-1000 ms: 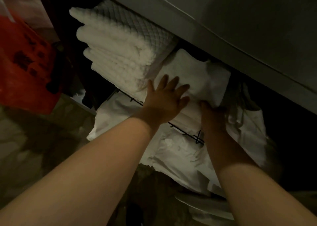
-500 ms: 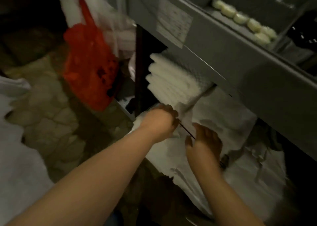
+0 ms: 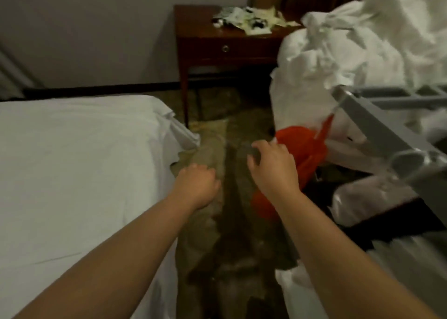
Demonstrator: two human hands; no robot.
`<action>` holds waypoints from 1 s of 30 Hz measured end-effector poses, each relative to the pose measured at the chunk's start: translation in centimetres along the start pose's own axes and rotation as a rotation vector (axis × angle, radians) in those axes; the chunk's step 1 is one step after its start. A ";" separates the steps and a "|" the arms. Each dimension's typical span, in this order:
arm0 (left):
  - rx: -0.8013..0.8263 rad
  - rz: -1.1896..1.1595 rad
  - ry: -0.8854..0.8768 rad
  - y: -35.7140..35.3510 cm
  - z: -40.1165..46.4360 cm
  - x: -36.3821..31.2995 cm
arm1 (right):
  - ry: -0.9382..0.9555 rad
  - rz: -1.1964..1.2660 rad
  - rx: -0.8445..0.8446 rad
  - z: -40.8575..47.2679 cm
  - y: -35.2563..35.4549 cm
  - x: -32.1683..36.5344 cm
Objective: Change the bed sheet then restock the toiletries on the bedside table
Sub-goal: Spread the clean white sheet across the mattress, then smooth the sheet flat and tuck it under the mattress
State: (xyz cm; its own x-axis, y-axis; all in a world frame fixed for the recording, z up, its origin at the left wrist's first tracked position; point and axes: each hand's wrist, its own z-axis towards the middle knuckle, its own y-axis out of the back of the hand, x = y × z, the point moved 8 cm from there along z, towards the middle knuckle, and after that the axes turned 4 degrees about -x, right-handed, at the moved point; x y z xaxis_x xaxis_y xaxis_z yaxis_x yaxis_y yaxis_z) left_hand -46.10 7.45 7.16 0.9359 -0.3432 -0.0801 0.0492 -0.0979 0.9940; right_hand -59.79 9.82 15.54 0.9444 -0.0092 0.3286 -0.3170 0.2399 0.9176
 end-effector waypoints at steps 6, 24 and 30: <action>-0.169 -0.093 0.092 6.7 8.2 7.1 | 0.092 0.055 0.059 8.3 -4.1 4.5; -0.109 -0.131 0.373 9.3 41.1 31.0 | 0.335 0.124 0.173 50.9 -18.7 15.2; -0.246 -0.131 0.426 14.9 53.8 43.0 | 0.289 0.087 0.315 61.1 -27.6 17.2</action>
State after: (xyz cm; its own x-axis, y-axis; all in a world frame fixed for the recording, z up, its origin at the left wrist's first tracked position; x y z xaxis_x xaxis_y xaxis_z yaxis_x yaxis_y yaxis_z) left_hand -23.88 -59.03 14.50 0.9730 0.0740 -0.2186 0.2084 0.1255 0.9700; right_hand -40.15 -56.29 9.51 0.8847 0.2806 0.3723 -0.3650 -0.0801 0.9276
